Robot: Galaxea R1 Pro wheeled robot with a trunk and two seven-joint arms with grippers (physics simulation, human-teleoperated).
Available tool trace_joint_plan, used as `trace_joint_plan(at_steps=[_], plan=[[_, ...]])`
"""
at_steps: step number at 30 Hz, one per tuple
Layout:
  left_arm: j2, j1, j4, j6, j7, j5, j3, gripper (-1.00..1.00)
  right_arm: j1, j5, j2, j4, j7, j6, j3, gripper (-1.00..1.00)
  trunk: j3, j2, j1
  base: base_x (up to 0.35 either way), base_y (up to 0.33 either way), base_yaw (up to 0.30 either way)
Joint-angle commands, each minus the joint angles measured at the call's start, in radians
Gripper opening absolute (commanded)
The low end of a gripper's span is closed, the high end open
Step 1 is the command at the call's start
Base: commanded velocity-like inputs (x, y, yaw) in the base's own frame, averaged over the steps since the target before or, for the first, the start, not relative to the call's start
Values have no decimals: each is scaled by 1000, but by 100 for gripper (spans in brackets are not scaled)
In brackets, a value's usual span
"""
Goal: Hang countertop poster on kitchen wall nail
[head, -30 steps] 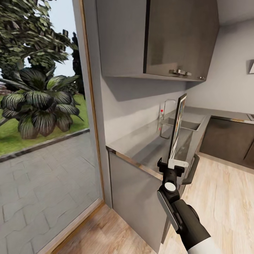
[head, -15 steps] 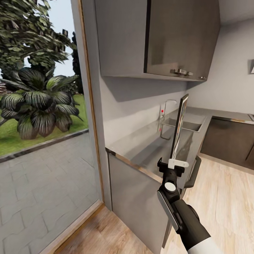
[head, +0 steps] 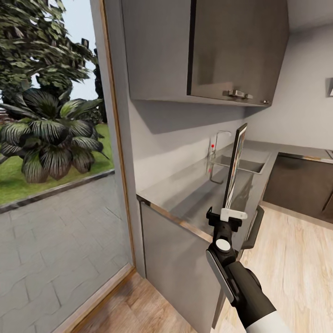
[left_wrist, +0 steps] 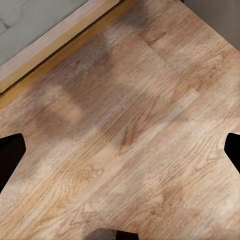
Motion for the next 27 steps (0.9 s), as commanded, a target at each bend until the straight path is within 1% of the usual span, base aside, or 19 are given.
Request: trace_joint_plan(at_steps=[1,14,27], plan=[[0,1,-1,0,-2,0,1,100,-1,-4,0,-1,-6,6,2,100,-1,-1,0,3,-2,0],[0,0,-1,0,-1,0,1,100,-1,-4,0,-1,-6,6,2,100,-1,-1,0,39,-12,0],[0,1,-1,0,-1,0,1,100,-1,-3,0,5,-6,6,2,100,-1,-1,0,4,-2,0]])
